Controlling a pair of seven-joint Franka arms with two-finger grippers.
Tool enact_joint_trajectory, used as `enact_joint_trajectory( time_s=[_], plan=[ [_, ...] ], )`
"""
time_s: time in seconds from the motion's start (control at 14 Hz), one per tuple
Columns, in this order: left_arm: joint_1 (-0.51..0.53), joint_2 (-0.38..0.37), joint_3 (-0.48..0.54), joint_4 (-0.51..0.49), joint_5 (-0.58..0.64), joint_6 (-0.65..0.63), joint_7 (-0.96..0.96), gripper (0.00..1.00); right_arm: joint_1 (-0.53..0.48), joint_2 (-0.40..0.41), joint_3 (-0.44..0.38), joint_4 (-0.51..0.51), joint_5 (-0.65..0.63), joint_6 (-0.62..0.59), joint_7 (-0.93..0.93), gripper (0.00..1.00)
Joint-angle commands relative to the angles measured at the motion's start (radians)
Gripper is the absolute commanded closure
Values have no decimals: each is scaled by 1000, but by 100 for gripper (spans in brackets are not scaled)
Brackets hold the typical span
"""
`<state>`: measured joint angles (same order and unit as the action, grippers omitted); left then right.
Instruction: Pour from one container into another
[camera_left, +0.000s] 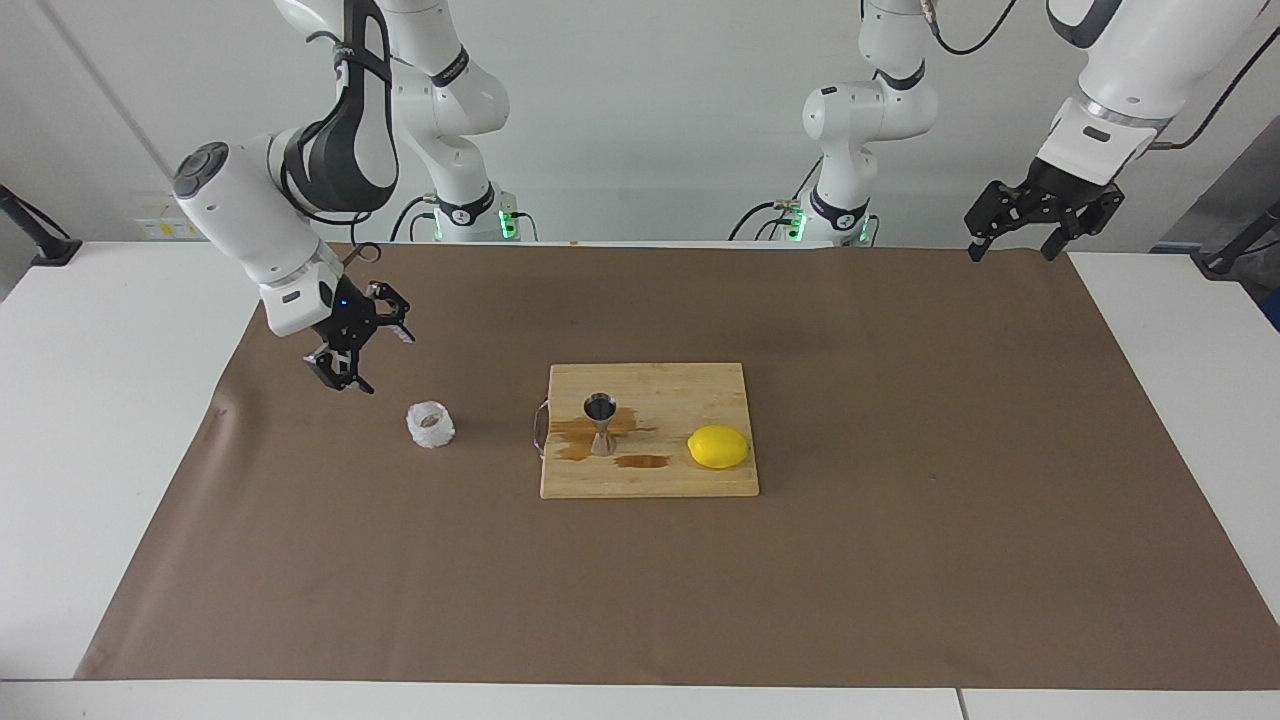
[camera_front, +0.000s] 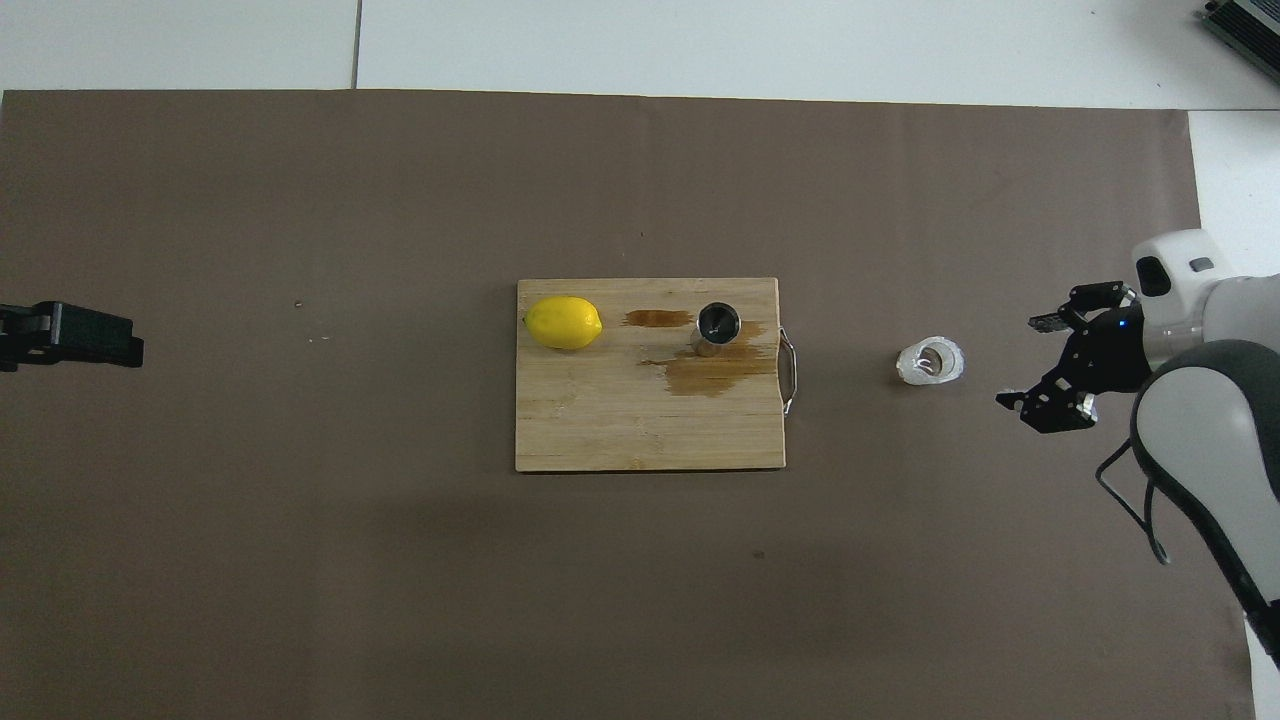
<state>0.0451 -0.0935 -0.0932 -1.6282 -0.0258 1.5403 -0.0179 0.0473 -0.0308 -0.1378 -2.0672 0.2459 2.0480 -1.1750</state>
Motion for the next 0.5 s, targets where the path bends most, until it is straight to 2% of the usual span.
enact_joint_trajectory(
  time_s=[0.0, 0.43],
  plan=[
    [-8, -18, 10, -12, 11, -9, 12, 0, 0, -8, 7, 64, -100, -95, 266, 0],
    [-10, -17, 10, -12, 11, -9, 12, 0, 17, -6, 17, 246, -234, -337, 883, 0]
  ],
)
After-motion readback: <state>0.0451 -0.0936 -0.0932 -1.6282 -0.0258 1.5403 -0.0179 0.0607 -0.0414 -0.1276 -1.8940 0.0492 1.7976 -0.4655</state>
